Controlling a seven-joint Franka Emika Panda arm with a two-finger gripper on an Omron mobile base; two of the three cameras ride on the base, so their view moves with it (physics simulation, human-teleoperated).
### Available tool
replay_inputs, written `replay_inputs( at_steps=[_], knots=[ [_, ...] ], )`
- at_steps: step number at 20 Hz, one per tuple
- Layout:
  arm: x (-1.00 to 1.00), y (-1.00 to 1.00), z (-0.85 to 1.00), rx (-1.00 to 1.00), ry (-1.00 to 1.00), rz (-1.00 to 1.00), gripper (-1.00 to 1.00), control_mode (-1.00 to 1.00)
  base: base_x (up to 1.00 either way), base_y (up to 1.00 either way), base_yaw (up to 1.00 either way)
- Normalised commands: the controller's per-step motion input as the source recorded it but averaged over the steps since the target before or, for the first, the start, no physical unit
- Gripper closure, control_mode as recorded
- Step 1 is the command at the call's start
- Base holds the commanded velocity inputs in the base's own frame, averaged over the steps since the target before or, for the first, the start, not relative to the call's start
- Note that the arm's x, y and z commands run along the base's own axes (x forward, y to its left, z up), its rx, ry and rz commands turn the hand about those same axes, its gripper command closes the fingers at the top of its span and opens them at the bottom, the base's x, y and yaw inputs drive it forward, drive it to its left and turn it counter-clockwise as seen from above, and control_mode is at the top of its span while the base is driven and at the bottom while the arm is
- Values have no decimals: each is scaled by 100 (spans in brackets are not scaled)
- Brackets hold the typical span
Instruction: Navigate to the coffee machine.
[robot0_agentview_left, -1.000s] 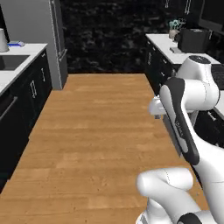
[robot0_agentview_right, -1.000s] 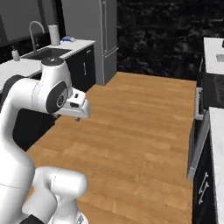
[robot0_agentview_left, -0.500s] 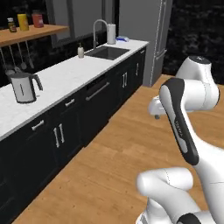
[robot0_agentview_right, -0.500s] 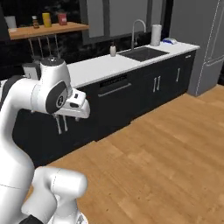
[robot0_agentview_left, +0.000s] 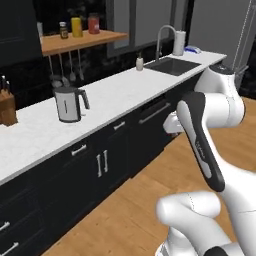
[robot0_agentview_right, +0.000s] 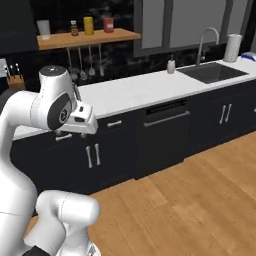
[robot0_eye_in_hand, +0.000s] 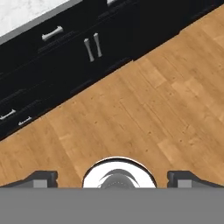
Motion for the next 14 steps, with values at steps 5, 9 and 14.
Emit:
replay_inputs(
  at_steps=[5,9,14],
  knots=[
    [0,0,0,0,0,0,-100,100,27,-95,-17],
    [0,0,0,0,0,0,-100,100,9,-62,-79],
    [0,0,0,0,0,0,-100,100,67,-9,-67]
  ],
)
